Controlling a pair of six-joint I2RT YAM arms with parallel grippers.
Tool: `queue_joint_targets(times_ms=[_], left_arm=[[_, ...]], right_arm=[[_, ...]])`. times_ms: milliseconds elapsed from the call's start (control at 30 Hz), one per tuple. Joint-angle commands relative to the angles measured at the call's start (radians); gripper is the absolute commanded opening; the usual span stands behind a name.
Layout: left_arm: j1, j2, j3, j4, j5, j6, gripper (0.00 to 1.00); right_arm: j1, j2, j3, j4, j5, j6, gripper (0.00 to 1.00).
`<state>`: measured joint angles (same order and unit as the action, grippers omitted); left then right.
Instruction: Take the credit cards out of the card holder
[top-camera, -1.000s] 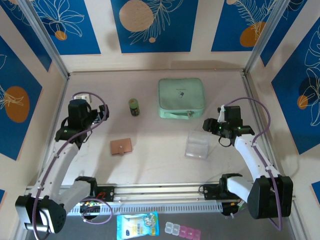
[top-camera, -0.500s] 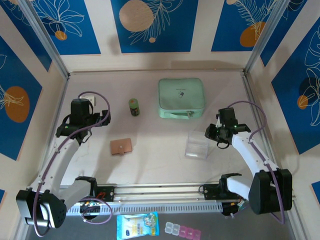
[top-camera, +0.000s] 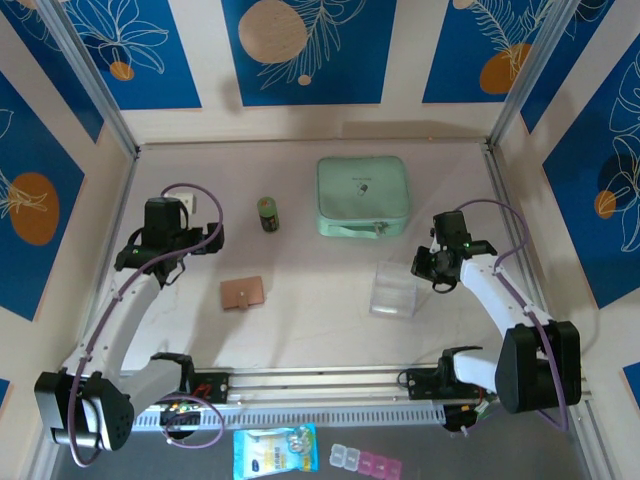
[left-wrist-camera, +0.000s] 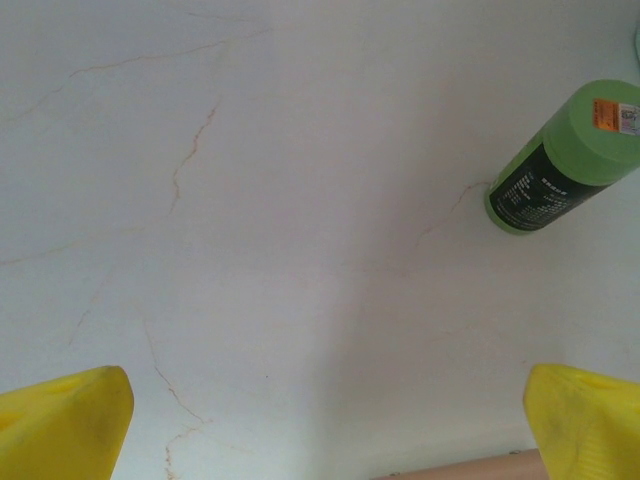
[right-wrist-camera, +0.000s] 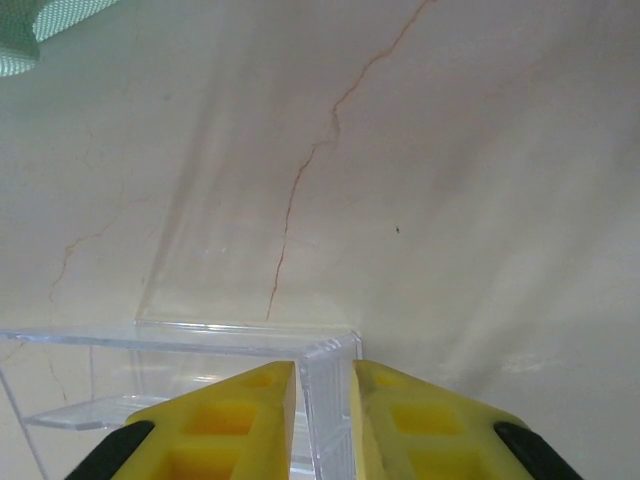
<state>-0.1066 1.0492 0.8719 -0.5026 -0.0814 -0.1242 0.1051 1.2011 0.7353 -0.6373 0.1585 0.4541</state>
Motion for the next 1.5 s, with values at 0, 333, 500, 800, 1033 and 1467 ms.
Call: queue_joint_targets(times_ms=[0, 333, 500, 800, 1033, 1467], left_arm=[[0.016, 0.001, -0.013, 0.017, 0.028, 0.009, 1.0], [0.017, 0.01, -0.015, 0.02, 0.051, 0.005, 1.0], [0.019, 0.01, -0.017, 0.021, 0.049, 0.008, 1.0], [0.02, 0.012, -0.018, 0.022, 0.048, 0.011, 1.0], [0.021, 0.016, -0.018, 0.024, 0.044, 0.012, 1.0], [0.021, 0.016, -0.02, 0.023, 0.046, 0.015, 1.0]], right_arm=[[0.008, 0.013, 0.029, -0.015, 0.013, 0.001, 0.22], [0.015, 0.043, 0.04, -0.019, 0.004, -0.002, 0.21], [0.016, 0.045, 0.039, -0.022, -0.002, 0.001, 0.21], [0.033, 0.031, 0.033, -0.024, 0.007, 0.007, 0.21], [0.048, 0.026, 0.024, -0.042, 0.016, 0.017, 0.21], [0.046, 0.061, 0.04, -0.051, 0.023, 0.017, 0.2]])
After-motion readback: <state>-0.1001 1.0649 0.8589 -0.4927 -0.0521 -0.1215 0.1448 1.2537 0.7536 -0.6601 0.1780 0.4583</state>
